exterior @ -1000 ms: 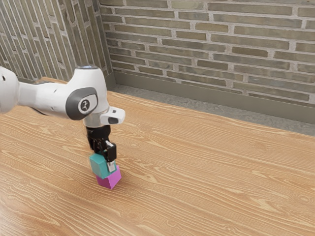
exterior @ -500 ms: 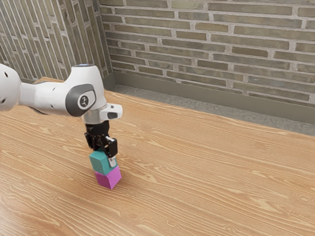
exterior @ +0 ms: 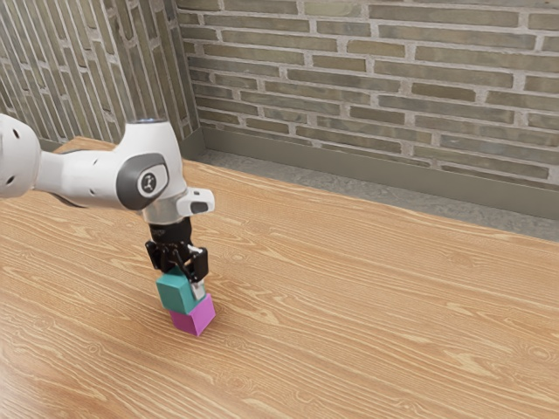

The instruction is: Pick up the blue block with one arm, and put the blue block on the pink block with one arm

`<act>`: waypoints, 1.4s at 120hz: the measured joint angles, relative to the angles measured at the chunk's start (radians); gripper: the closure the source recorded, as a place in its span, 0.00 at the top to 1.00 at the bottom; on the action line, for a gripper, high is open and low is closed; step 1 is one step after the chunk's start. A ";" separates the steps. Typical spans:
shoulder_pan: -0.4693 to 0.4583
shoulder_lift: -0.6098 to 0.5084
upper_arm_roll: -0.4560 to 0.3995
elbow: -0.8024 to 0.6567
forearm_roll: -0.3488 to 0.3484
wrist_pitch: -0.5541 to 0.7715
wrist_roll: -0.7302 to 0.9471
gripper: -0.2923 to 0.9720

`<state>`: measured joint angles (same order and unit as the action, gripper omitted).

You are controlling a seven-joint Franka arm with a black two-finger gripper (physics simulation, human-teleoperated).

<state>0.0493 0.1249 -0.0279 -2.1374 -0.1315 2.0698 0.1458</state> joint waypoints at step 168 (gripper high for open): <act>0.094 -0.222 -0.135 0.315 0.214 -0.332 0.518 0.76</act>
<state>0.1429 -0.0968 -0.1633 -1.8225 0.0823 1.7382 0.6635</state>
